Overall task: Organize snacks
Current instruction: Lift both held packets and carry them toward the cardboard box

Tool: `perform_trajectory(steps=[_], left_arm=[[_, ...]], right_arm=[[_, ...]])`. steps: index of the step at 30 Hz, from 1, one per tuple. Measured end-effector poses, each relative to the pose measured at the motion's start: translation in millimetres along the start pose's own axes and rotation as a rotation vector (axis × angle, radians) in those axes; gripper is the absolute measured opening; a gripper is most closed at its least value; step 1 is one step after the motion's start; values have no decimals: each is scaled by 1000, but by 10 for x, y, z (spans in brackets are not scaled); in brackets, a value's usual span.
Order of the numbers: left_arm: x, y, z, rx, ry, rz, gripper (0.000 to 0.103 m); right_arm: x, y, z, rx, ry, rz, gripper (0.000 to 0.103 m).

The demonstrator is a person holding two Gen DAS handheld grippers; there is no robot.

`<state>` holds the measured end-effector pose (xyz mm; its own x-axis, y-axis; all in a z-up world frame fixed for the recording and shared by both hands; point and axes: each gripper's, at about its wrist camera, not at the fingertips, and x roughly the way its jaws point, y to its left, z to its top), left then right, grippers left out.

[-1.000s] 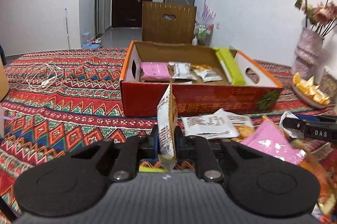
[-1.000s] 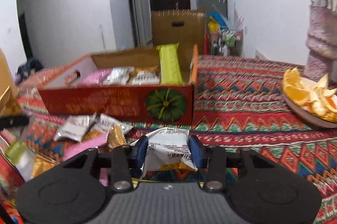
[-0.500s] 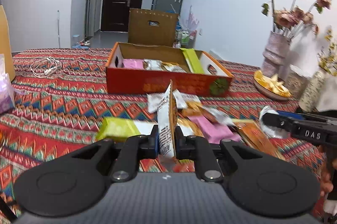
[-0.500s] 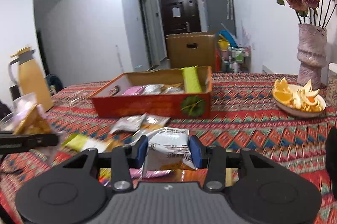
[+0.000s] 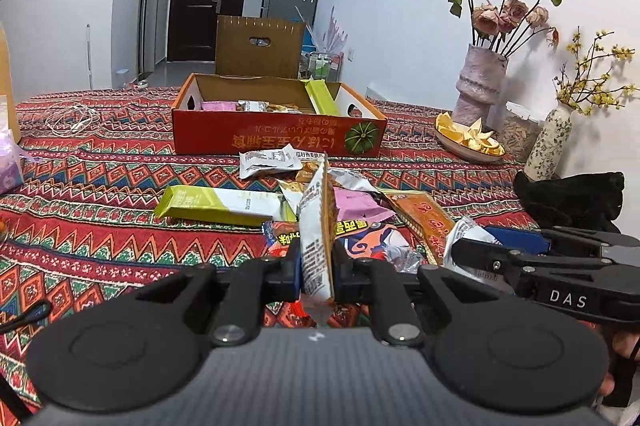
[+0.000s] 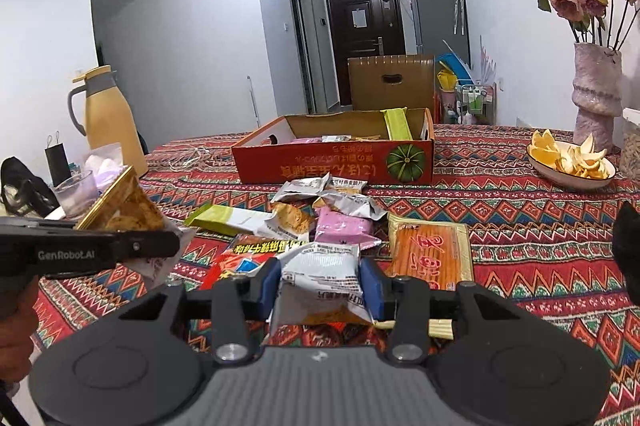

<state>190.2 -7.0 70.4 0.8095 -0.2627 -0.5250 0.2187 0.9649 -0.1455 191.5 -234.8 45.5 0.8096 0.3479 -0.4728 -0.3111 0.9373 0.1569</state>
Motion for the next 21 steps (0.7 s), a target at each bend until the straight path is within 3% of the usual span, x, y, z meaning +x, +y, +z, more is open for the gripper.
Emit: perform_trajectory(steps=[10,21], left_arm=[[110,-10,105,5,-8,-7,15],[695,85,724,32,-50,-41,15]], right_arm=[[64,-56,57,5,-11,1,43],[605,-261,531,-41,-28,-7,43]])
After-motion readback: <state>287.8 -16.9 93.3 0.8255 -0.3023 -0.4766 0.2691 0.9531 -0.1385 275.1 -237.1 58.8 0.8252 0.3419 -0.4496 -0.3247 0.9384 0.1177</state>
